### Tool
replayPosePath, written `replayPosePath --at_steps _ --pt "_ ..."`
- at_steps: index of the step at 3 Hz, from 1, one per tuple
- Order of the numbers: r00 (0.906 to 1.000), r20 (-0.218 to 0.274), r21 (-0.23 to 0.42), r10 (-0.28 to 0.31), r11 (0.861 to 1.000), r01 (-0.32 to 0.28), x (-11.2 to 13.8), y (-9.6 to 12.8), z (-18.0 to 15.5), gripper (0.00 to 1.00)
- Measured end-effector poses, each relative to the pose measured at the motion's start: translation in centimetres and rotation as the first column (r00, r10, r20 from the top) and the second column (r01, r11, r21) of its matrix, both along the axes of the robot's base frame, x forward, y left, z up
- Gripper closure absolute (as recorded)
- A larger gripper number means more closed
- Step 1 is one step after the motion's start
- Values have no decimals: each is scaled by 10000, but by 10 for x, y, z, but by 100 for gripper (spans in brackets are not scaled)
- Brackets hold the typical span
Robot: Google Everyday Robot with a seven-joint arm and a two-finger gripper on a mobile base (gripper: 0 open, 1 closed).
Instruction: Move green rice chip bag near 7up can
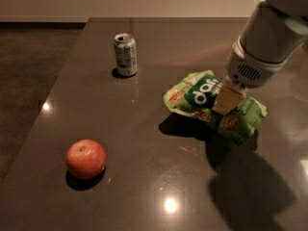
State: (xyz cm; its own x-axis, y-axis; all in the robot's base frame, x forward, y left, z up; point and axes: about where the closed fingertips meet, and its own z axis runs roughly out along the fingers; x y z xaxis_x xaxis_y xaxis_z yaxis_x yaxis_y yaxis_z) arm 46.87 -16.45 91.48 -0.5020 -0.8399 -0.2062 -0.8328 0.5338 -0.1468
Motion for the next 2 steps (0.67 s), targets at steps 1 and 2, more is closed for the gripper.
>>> replayPosePath --at_steps 1,2 --pt "10000 18 -13 -72 10000 72 3 -1 -1 100" --pt "9995 310 130 -52 9999 48 19 10 10 100"
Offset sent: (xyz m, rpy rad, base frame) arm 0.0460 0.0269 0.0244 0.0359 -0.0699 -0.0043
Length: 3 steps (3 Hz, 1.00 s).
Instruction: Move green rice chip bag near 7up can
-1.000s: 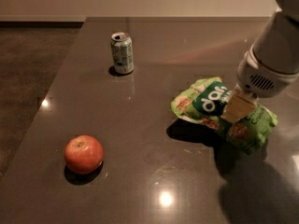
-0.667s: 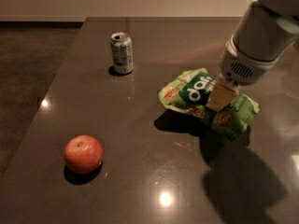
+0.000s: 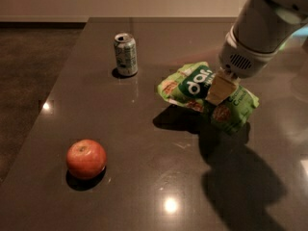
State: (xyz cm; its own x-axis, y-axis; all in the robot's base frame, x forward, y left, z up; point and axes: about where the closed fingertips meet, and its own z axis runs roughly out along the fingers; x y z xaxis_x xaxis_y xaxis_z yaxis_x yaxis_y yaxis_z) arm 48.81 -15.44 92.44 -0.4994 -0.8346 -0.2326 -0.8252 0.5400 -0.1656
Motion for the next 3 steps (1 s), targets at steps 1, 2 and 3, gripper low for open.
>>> replayPosePath --at_steps 1,2,3 --pt "9998 172 91 136 9999 -138 23 20 6 100" --pt "9997 76 195 247 9995 -249 50 40 6 100" --pt "9995 -80 242 297 9993 -295 75 59 1 100"
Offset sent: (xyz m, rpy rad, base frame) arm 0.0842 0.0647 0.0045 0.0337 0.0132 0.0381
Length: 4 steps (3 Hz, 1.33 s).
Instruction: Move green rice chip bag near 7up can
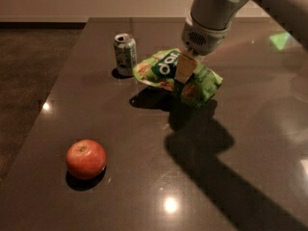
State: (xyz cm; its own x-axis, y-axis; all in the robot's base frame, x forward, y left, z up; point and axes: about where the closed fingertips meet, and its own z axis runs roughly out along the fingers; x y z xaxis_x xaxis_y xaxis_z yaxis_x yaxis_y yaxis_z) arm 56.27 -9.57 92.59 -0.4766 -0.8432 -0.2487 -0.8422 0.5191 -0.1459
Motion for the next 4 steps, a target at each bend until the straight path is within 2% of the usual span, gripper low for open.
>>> replayPosePath --at_steps 1,2,4 --pt "10000 -95 29 7 10000 -7 22 18 -3 100" --pt "9998 -212 -56 27 10000 -28 37 34 -10 82" --pt "9983 -564 -101 122 9999 -128 51 55 -27 36"
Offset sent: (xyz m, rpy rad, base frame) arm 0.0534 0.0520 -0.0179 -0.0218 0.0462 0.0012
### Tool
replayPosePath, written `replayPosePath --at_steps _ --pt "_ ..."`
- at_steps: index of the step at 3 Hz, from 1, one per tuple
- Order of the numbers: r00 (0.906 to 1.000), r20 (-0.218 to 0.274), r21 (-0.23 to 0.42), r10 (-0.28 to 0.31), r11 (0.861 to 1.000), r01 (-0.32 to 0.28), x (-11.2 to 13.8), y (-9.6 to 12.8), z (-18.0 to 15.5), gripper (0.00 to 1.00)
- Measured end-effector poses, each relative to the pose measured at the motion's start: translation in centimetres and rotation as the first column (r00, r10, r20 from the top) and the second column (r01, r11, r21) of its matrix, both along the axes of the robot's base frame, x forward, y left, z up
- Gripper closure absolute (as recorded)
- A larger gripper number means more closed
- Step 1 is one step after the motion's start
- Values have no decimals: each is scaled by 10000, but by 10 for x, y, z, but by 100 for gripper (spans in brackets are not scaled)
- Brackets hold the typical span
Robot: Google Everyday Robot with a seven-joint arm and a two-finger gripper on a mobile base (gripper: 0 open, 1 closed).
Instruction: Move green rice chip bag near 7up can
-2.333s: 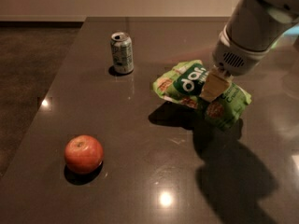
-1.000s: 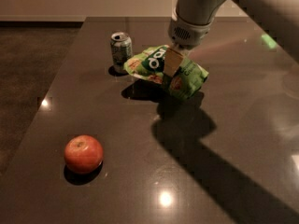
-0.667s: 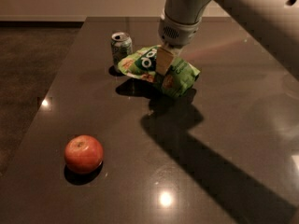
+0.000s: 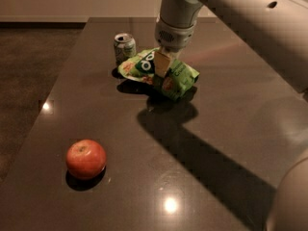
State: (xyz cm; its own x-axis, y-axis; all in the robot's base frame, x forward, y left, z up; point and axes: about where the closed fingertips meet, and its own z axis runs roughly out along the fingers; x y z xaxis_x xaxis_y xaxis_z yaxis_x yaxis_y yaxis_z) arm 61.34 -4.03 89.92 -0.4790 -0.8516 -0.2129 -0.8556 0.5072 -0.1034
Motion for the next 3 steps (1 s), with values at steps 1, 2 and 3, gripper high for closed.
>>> replayPosePath --at_steps 1,2,3 --pt "10000 40 30 16 10000 -16 2 2 -1 12" --pt "10000 68 52 27 10000 -27 3 3 -2 0" --pt "10000 68 52 27 10000 -27 3 3 -2 0"
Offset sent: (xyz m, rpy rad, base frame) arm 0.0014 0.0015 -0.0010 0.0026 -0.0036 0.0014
